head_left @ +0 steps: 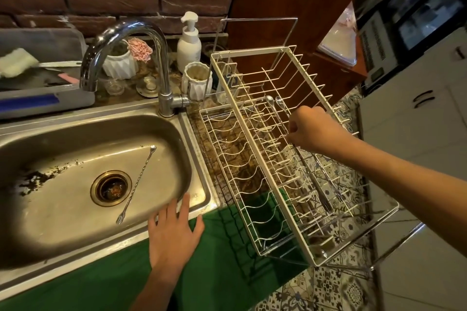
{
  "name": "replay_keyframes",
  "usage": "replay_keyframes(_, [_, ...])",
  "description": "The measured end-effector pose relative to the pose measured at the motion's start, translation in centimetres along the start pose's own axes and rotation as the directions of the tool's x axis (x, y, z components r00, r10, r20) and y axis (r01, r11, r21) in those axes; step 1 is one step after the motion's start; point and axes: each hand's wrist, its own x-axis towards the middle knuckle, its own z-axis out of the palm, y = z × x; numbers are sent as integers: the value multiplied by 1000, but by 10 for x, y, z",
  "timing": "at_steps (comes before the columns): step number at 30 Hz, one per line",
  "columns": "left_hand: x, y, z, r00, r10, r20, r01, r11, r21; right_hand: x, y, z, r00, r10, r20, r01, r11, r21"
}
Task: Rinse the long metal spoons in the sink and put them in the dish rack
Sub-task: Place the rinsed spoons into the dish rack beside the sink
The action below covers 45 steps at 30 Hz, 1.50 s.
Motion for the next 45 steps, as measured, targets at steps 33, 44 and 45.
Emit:
replay_keyframes(33, [0,-3,1,1000,15,-21,-15,999,-33,-24,-96,-88,913,-284,-293,396,785,477])
replay_keyframes(44, [3,-8,4,1000,19,-12,-20,995,-94,138,-278,104,850,-360,385,244,916,318])
replay_keyframes(45, [4,-8,6,1000,18,-14,-20,994,-105,148,-282,128,851,-337,401,208,920,331])
